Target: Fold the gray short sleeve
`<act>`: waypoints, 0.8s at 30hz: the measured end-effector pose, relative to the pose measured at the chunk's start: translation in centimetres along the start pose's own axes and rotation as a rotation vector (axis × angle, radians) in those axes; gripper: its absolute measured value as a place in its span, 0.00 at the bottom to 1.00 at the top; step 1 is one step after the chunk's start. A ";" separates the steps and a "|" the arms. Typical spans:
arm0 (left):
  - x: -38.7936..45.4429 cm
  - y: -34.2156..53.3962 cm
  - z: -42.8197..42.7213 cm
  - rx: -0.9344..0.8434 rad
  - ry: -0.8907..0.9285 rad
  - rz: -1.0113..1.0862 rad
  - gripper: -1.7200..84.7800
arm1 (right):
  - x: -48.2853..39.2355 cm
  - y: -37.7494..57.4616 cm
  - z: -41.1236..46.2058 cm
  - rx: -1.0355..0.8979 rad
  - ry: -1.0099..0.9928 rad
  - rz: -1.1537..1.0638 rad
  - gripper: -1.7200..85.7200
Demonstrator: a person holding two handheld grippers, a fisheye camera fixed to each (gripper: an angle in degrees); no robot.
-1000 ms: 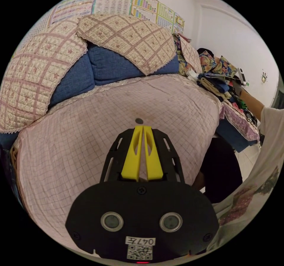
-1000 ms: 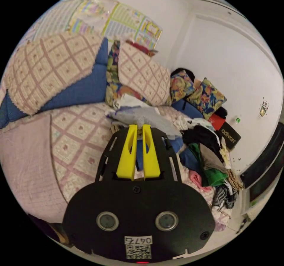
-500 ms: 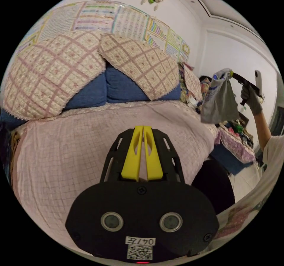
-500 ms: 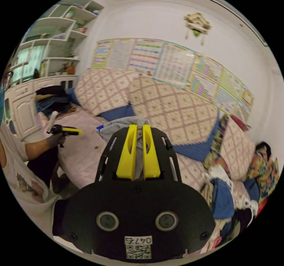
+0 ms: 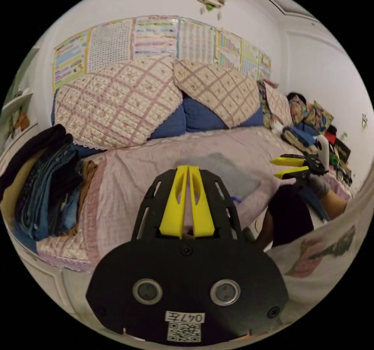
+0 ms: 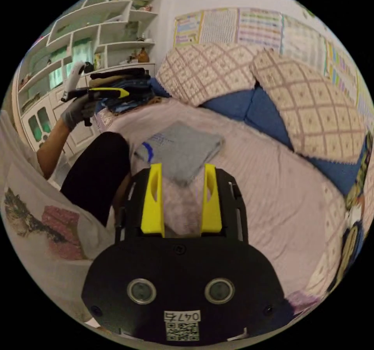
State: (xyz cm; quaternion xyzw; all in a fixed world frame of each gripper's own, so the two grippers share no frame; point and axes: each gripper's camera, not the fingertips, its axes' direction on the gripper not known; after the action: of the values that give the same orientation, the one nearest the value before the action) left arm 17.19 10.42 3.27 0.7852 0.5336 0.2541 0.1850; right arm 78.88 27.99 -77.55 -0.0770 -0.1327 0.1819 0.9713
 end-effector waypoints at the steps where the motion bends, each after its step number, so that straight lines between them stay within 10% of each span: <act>1: 0.7 0.1 0.0 -0.009 -0.001 0.027 0.01 | -0.4 1.4 0.4 0.000 -0.033 0.053 0.12; 14: 24.8 3.0 19.5 -0.250 0.077 0.440 0.13 | 2.6 6.7 4.9 0.010 -0.062 0.371 0.04; 24: 19.6 8.1 23.9 -0.210 0.180 0.237 0.02 | 4.3 11.3 8.3 0.008 -0.115 0.446 0.03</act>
State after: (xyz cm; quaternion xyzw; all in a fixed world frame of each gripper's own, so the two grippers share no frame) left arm 43.38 25.25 -7.36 0.7929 0.4223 0.3980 0.1863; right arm 76.58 40.84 -70.95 -0.0903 -0.1668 0.3968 0.8981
